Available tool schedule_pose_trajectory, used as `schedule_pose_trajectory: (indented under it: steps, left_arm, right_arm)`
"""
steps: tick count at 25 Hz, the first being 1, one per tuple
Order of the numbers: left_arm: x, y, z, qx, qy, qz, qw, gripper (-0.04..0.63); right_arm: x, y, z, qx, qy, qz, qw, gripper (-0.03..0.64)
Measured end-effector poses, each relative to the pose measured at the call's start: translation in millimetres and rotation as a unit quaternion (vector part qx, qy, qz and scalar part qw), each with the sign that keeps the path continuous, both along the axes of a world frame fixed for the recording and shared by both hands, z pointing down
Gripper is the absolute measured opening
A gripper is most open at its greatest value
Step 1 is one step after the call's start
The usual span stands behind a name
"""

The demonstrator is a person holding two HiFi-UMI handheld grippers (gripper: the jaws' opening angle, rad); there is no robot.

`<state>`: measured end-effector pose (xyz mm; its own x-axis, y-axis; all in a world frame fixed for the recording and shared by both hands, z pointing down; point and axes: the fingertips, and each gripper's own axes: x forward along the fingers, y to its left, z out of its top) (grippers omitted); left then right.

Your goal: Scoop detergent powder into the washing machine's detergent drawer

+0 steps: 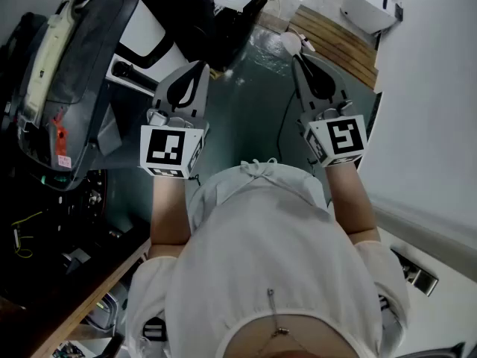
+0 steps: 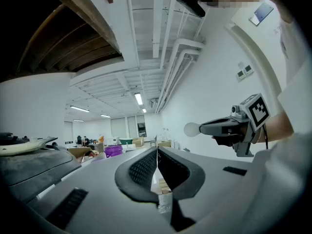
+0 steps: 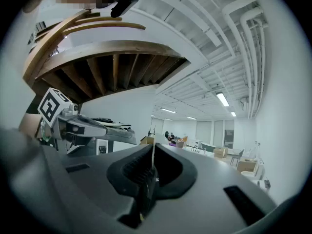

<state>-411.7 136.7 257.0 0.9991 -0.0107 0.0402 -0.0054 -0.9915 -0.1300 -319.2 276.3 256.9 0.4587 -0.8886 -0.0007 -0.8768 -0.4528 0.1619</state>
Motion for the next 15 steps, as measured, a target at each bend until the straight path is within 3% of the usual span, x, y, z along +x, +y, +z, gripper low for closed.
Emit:
schedule_pose_trajectory:
  steps: [15]
  left_arm:
    - [10.2, -20.1, 15.3, -0.01, -0.006, 0.003, 0.9999, 0.023]
  right_arm:
    - [12.8, -13.2, 14.8, -0.005, -0.019, 0.02, 1.0, 0.008]
